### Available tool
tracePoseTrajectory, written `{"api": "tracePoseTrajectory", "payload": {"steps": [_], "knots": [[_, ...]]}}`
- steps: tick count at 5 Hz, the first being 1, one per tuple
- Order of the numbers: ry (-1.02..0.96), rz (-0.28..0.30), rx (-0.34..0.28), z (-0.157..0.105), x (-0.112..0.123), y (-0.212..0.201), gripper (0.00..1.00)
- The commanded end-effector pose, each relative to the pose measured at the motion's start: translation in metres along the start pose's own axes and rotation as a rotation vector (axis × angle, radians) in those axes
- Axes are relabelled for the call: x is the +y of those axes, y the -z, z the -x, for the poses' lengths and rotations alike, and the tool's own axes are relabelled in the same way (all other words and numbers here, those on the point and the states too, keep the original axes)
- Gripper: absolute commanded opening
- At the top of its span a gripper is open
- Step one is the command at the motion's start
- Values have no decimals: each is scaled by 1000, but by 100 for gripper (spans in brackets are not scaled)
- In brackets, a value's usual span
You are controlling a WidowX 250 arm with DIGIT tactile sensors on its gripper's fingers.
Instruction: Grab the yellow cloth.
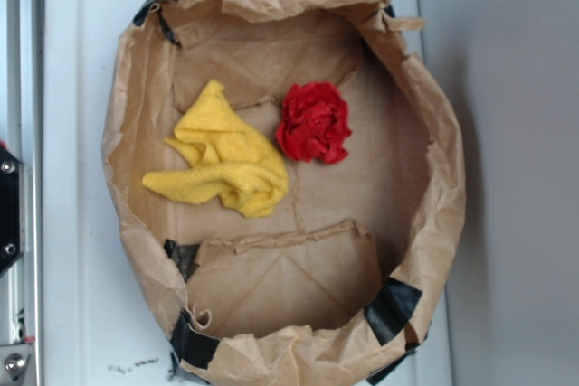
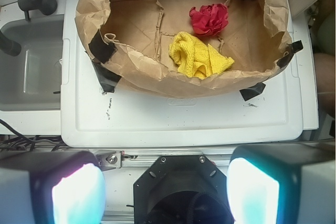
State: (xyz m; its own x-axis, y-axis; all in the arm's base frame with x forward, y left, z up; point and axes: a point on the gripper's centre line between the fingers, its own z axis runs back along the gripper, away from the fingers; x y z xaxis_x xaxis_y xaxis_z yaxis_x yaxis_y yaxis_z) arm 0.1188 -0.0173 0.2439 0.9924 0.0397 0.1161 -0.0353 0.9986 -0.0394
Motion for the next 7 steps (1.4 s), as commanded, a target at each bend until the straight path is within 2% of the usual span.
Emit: {"api": "tracePoseTrajectory", "payload": {"steps": [1, 3, 4, 5, 6, 7], "knots": [[0, 0, 0, 0, 0, 0, 100], [0, 0, 0, 0, 0, 0, 100], [-10, -53, 74, 0, -5, 20, 100], [-31, -61, 95, -4, -12, 31, 100], [-67, -81, 47, -9, -19, 31, 100], [-1, -46, 48, -31, -11, 30, 100]]}}
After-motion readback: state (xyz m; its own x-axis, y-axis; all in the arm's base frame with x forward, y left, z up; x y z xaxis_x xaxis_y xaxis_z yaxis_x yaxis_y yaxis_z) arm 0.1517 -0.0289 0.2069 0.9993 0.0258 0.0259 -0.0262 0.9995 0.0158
